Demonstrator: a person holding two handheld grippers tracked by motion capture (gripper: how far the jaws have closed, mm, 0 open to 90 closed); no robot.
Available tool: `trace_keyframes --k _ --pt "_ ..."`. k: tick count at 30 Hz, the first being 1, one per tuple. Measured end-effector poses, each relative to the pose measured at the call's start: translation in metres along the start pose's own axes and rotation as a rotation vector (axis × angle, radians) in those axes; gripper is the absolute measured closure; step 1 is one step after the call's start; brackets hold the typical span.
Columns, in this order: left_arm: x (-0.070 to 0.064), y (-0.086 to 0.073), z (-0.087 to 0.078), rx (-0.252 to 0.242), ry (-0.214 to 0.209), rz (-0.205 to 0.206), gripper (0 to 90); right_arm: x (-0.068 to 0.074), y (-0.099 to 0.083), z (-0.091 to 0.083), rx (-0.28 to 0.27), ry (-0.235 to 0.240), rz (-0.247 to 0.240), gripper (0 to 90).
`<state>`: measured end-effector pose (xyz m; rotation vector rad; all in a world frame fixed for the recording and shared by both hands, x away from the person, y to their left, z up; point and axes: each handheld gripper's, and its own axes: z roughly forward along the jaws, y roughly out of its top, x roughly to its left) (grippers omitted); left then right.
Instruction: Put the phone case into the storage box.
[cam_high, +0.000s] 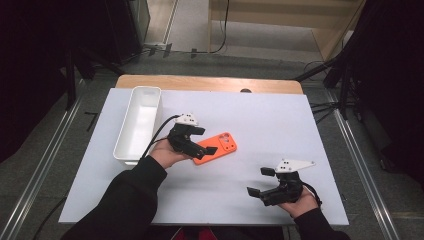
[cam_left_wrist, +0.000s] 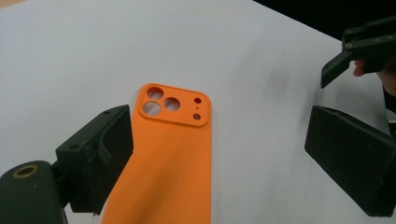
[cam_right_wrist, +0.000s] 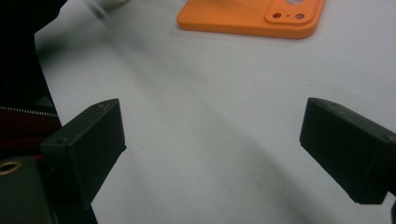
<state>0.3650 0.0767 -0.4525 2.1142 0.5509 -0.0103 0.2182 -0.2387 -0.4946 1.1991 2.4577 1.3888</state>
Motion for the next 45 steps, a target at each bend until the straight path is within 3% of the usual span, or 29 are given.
trace_keyframes --k 9,24,36,45 --pt "0.008 0.01 0.007 -0.006 0.002 -0.007 7.9 0.0 0.0 0.0 -0.002 0.003 -0.001 5.7" --pt "0.017 0.025 0.024 -0.006 0.001 0.037 7.9 -0.001 -0.002 -0.003 -0.011 -0.001 0.007 5.8" --pt "0.021 0.022 0.032 -0.011 0.017 0.022 7.9 -0.001 -0.003 -0.003 -0.007 -0.004 0.006 5.7" --pt "0.021 0.018 0.034 0.0 0.028 0.051 7.9 -0.002 -0.002 -0.002 -0.005 -0.003 0.009 5.8"
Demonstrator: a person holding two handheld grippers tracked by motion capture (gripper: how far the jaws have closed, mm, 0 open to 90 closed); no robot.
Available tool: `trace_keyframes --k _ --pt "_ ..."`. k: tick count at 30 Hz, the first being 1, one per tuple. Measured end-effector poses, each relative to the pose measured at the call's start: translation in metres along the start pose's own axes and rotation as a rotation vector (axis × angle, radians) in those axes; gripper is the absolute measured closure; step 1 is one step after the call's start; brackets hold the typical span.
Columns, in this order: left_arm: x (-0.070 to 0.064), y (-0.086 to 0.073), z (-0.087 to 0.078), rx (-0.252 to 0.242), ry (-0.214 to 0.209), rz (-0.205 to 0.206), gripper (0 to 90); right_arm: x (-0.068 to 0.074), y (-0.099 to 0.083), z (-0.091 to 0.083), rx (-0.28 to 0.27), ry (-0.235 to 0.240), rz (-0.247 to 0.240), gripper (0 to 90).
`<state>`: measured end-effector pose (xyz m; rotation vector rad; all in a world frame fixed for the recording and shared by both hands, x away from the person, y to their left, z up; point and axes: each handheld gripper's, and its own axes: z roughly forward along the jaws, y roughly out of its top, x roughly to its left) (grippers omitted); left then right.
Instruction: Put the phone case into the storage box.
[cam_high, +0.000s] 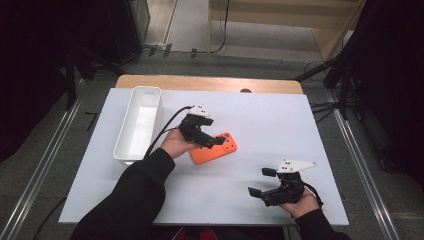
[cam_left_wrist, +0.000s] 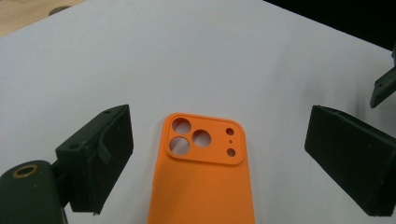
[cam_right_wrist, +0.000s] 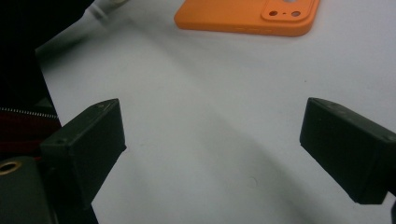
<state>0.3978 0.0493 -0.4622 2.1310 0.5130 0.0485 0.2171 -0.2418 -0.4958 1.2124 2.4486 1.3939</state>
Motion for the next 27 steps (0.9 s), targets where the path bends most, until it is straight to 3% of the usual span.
trace_keyframes --k 27 --pt "0.002 -0.029 0.013 0.049 0.017 0.003 7.9 0.0 0.001 0.001 0.002 0.005 -0.006 5.7"
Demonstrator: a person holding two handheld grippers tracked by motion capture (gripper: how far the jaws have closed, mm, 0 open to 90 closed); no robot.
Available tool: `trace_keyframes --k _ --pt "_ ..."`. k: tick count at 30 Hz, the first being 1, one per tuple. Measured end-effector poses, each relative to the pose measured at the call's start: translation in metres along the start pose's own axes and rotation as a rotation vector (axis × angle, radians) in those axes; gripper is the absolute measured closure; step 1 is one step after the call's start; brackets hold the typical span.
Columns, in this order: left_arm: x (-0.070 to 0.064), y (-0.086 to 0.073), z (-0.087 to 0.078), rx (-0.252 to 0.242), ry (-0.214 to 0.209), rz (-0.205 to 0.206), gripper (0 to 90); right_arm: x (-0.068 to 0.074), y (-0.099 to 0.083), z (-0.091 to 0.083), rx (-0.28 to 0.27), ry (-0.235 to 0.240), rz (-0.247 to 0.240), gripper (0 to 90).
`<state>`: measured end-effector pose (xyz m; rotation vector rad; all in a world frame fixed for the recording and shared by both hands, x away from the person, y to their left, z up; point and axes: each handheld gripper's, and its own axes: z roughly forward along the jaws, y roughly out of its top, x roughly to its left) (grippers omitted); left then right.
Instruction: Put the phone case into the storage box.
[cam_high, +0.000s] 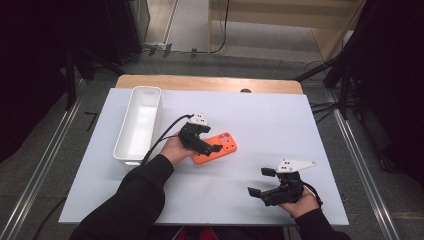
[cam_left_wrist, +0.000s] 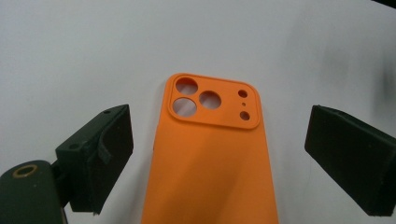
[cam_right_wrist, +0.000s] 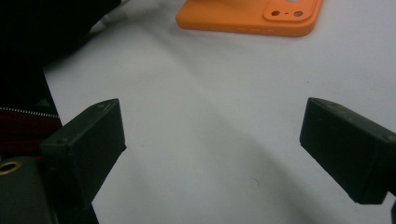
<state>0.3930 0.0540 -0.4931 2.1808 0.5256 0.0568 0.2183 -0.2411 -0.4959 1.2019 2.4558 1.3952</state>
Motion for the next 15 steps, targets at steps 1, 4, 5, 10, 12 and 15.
trace_keyframes --k 1,4,5,10,12,15 --pt "0.0 -0.002 0.001 0.005 0.0 0.004 7.9 0.0 0.0 0.0 -0.001 0.0 0.002 5.7" --pt "0.0 -0.004 0.003 0.015 -0.006 0.01 7.9 0.0 0.0 0.0 0.001 0.0 0.001 5.7" --pt "0.0 -0.004 0.003 0.015 -0.006 0.01 7.9 0.0 0.0 0.0 0.001 0.0 0.001 5.7" --pt "-0.003 -0.009 0.01 0.046 -0.011 0.026 7.9 0.0 0.0 0.0 0.001 0.003 0.0 5.8" --pt "-0.003 -0.011 0.011 0.039 -0.013 0.029 7.9 0.0 0.0 0.0 0.0 0.004 0.0 5.7" --pt "-0.003 -0.014 0.012 0.042 -0.008 0.027 7.9 0.0 0.0 0.0 -0.001 0.004 0.003 5.7"
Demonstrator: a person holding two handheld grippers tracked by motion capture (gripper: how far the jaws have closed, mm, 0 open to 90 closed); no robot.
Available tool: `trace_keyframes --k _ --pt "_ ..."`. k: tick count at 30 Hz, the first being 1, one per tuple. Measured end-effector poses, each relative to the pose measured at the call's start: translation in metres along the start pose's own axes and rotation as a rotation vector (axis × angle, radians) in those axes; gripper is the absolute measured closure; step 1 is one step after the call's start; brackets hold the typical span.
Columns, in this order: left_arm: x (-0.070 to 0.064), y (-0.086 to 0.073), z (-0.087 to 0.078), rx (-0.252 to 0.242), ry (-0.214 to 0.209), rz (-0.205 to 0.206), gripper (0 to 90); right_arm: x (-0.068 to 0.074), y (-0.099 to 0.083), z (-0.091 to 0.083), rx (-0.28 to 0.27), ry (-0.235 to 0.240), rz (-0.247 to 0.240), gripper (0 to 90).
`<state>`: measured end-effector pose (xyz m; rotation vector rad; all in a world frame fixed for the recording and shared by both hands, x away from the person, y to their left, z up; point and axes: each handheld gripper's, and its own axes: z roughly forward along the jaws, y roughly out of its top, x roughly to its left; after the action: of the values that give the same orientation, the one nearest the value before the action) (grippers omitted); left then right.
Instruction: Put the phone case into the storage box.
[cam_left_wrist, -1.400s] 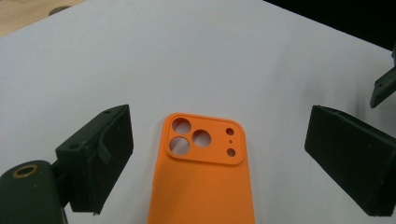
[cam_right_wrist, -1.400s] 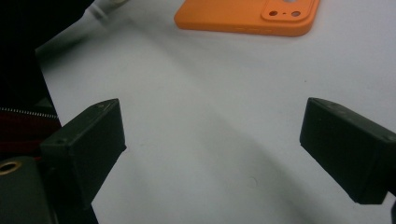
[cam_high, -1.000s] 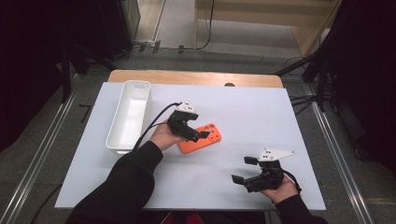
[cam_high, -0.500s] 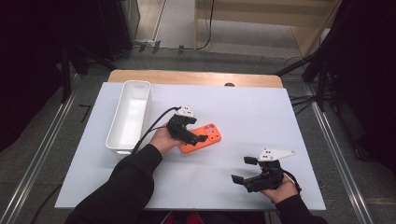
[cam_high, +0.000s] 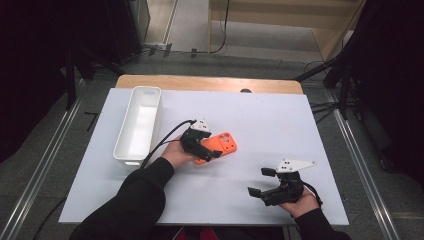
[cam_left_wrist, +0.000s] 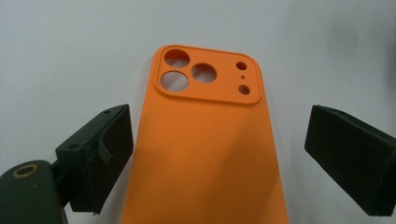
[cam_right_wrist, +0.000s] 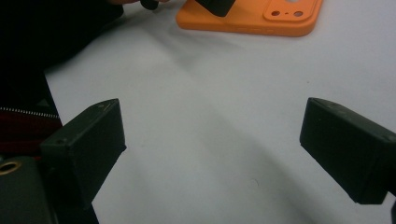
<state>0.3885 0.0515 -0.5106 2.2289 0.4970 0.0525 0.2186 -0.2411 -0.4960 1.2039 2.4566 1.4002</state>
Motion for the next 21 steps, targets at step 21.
trace_keyframes --k 21 --pt "-0.0034 -0.0059 0.0057 0.046 0.036 0.031 7.9 -0.0003 0.0001 -0.0006 -0.002 0.0 0.001 5.7"
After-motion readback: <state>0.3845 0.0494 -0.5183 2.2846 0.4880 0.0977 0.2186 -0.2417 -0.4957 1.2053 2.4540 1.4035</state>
